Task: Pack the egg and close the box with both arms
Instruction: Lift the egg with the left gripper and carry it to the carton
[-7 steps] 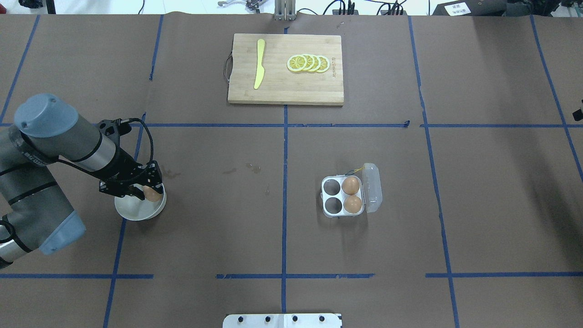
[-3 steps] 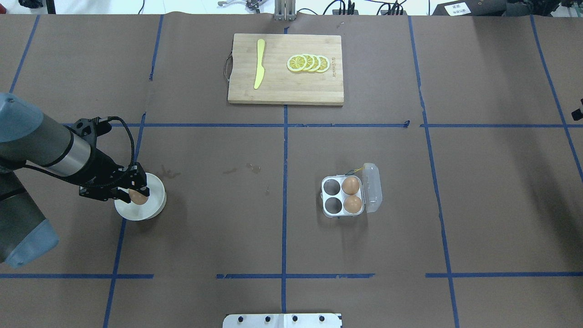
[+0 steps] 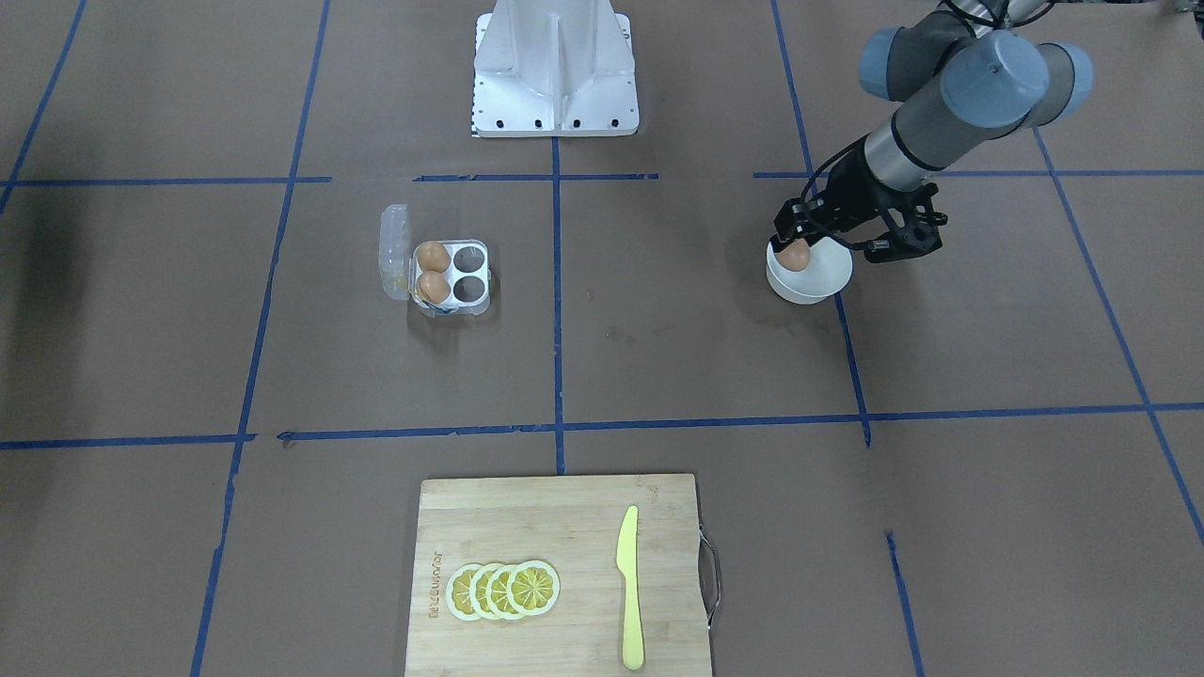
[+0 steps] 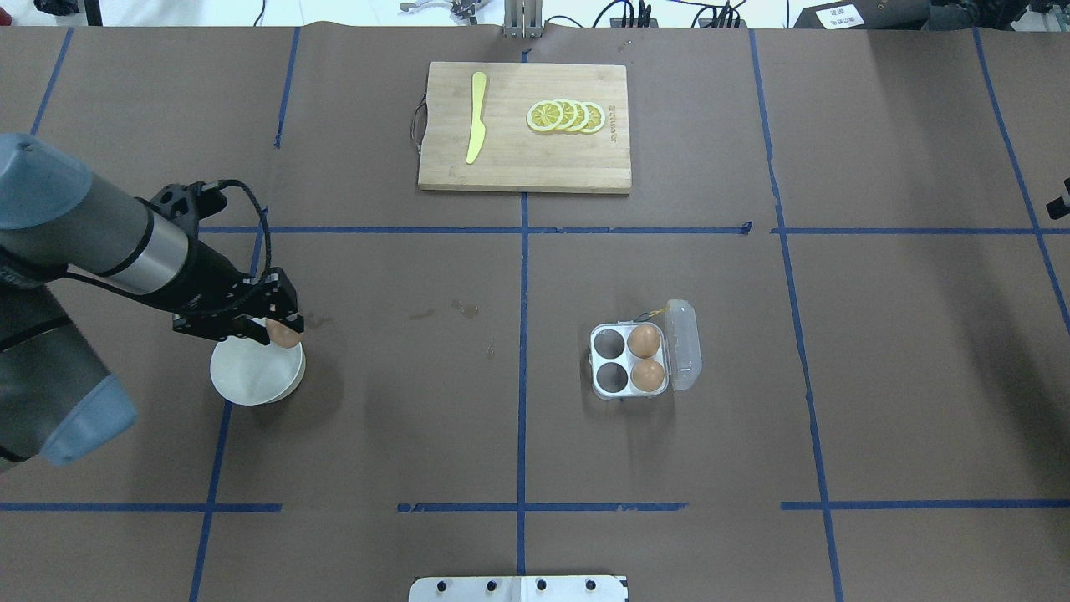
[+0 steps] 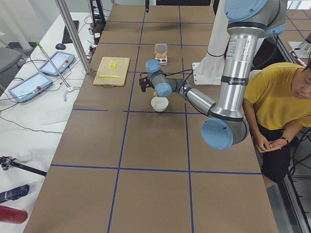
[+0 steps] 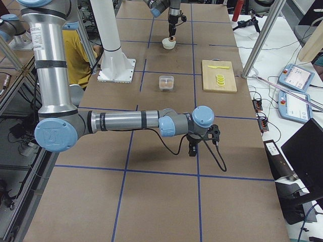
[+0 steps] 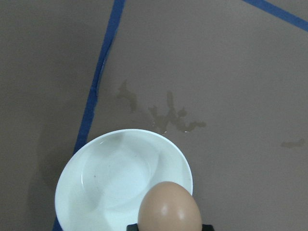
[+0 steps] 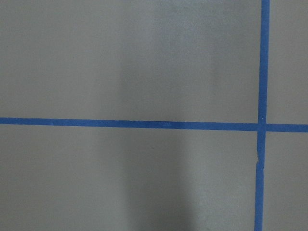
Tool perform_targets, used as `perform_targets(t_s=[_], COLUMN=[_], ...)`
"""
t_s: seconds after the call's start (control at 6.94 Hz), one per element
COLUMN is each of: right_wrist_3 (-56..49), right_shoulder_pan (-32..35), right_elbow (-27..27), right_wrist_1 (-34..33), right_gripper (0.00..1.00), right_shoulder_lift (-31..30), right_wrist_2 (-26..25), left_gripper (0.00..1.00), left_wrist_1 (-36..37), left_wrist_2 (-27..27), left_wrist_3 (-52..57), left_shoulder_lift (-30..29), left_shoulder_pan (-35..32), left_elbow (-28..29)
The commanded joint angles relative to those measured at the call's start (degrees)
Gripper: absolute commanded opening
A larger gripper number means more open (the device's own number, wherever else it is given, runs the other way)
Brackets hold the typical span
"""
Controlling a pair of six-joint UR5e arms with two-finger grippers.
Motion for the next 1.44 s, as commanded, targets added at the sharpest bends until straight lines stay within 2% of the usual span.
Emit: perform_targets(t_s=[0.0,0.29,0.43,0.72,0.86,1.3], right_wrist_3=[-0.09,-0.09,-0.09,0.0,0.0,-0.09], right_shoulder_pan=[0.0,-0.61,-0.88,-1.84,-2.37,-2.55], right_elbow=[0.1,0.1,0.1,0.19,0.36,0.28], right_wrist_1=[0.27,0.53,1.75,4.4,4.4,4.4], right_gripper=[1.0,1.0,1.0,1.0,1.0,1.0], right_shoulder_lift=[0.05,0.05,-0.13,-0.39,-0.48,-0.48], right_wrist_2=[0.01,0.01,0.01,0.01,0.01,0.01], left_gripper=[0.0,0.0,0.0,0.0,0.0,0.0], left_wrist_1=[8.94,8.61,8.17,5.81,3.45,3.16], left_wrist_2=[6.85,8.3,11.01,13.67,15.94,17.28], left_wrist_3=[-0.32,-0.14,-0.14,-0.05,-0.14,-0.05], left_shoulder_lift=[-15.68,-27.97,-31.34,-35.22,-38.2,-38.67], left_shoulder_pan=[6.95,9.09,13.01,16.03,17.78,18.15], left_elbow=[4.89,14.59,17.44,21.04,26.29,26.34])
